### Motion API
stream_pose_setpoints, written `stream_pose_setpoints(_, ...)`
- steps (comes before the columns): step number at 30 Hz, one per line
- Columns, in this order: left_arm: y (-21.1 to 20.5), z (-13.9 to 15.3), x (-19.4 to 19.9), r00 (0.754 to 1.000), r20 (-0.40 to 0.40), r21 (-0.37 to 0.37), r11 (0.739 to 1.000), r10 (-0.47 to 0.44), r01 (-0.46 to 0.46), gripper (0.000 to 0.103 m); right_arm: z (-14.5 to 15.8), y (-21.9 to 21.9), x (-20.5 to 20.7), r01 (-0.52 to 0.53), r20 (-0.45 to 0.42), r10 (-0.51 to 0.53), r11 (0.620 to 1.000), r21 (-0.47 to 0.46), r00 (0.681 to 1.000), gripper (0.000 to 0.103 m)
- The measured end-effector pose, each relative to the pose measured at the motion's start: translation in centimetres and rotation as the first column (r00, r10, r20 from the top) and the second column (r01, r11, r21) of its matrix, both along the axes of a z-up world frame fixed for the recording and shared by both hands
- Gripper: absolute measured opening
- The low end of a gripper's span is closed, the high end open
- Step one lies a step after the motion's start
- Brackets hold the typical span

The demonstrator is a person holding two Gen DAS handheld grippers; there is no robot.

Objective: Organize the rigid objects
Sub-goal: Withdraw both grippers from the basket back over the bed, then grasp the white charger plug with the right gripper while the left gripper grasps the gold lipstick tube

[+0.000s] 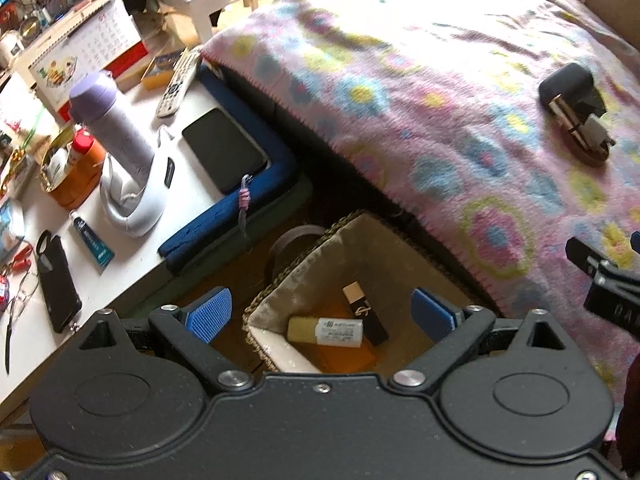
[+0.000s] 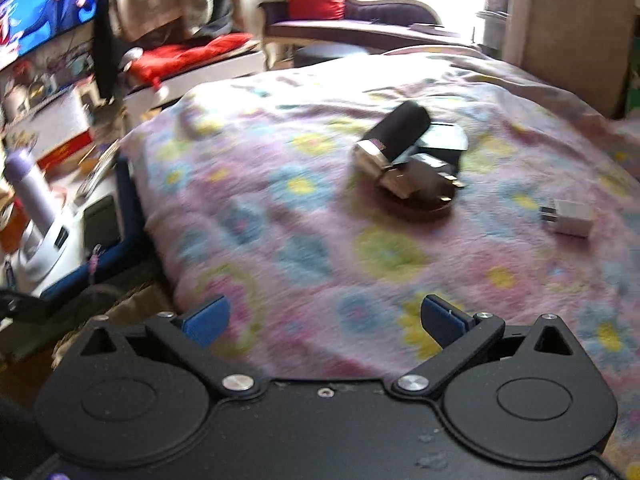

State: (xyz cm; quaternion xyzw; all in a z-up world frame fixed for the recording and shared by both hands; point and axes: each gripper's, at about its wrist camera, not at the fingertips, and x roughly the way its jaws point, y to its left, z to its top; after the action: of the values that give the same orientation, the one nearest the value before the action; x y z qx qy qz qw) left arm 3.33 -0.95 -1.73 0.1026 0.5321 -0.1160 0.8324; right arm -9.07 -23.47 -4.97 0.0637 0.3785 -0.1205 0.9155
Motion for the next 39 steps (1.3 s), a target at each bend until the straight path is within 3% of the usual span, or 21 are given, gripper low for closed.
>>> stream_pose_setpoints(5, -0.5, 0.4, -0.2, 1.000, 0.010, -0.027, 1.000, -0.015, 0.015, 0.096, -0.2, -2.9, -0.5, 0.061, 0.039, -0.061, 0.998, -0.001, 0.997, 0.103)
stream_pose_setpoints(15, -2.2, 0.6, -0.8, 0.998, 0.044, 0.026, 0.999, -0.044, 0.042, 0.096, -0.9, -8.4, -1.0, 0.149, 0.129, -0.136, 0.985, -0.092, 0.982, 0.103)
stream_pose_setpoints(28, -3.5, 1.5, -1.0, 0.996, 0.061, -0.035, 0.997, -0.071, 0.073, 0.096, -2.5, -14.5, -1.4, 0.229, 0.149, -0.215, 0.970, -0.084, 0.965, 0.103)
stream_pose_setpoints(39, -5.4, 1.0, -1.3, 0.991, 0.072, 0.025, 0.994, -0.110, 0.108, 0.096, -3.3, -17.9, 1.0, 0.314, 0.162, -0.300, 0.947, -0.066, 0.940, 0.101)
